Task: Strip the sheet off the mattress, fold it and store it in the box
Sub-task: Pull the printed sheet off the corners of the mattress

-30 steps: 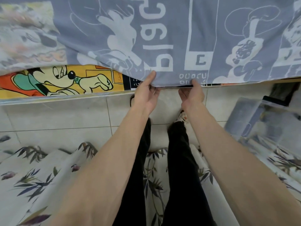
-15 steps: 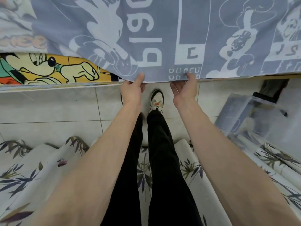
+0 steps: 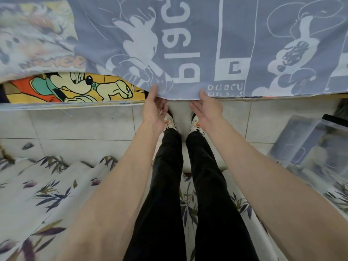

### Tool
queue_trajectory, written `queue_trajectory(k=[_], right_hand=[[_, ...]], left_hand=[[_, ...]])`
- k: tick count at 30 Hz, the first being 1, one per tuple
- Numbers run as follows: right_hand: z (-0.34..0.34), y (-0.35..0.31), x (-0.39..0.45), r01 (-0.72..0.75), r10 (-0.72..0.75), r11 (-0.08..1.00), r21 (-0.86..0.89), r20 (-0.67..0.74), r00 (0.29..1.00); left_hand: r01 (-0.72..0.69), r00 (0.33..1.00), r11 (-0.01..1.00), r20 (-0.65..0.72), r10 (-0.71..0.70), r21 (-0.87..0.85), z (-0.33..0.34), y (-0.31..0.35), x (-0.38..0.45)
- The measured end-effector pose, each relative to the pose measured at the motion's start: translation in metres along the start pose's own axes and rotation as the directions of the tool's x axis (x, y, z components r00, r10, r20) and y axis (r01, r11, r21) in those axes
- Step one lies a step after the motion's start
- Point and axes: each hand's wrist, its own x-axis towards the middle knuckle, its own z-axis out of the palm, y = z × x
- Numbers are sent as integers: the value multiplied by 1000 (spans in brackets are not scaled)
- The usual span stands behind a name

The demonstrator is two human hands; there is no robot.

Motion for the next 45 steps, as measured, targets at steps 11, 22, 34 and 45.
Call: queue_trajectory(k=[11, 22, 34, 45], right_hand=[[25, 10, -8, 82, -67, 995, 62, -212, 975], [41, 32, -3, 187, -150, 978, 87, -325, 934], [146, 144, -16, 94, -111, 990, -102, -178, 978], [204, 186, -22, 91, -163, 969, -232, -317, 934]], left_hand=[[5, 997, 856, 72, 37, -518, -34, 58, 8], [-57, 983, 968, -182, 12, -244, -92, 70, 31], [1, 988, 964, -146, -41, -267, -195, 134, 72], [-72, 994, 973, -93, 53, -217, -250, 209, 86]])
